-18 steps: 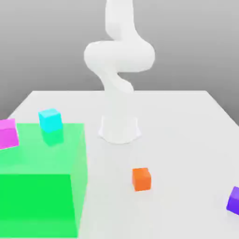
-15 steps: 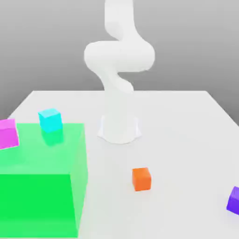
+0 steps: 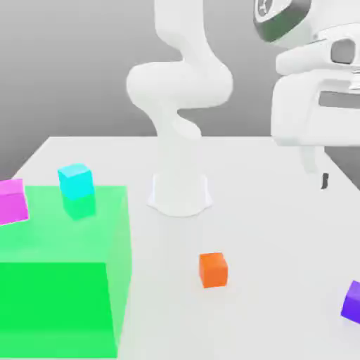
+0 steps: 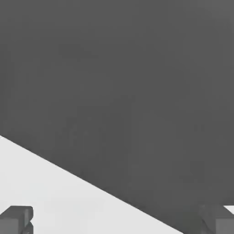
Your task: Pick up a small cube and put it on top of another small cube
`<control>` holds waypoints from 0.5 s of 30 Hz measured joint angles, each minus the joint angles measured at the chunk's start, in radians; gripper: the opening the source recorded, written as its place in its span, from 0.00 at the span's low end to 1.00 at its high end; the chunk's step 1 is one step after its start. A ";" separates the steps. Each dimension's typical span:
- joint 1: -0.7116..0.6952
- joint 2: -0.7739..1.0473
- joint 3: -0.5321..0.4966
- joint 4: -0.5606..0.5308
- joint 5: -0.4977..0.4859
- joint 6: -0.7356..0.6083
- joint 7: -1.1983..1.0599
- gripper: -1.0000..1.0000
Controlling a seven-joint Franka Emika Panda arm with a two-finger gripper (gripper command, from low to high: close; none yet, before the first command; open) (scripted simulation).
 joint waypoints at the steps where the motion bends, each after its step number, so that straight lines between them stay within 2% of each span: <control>1: 0.020 0.036 0.007 -0.001 -0.011 0.011 0.000 0.50; 11: 0.148 0.393 0.068 -0.008 -0.081 0.127 -0.023 0.50; 15: 0.220 0.537 -0.005 0.021 -0.154 0.226 0.026 0.50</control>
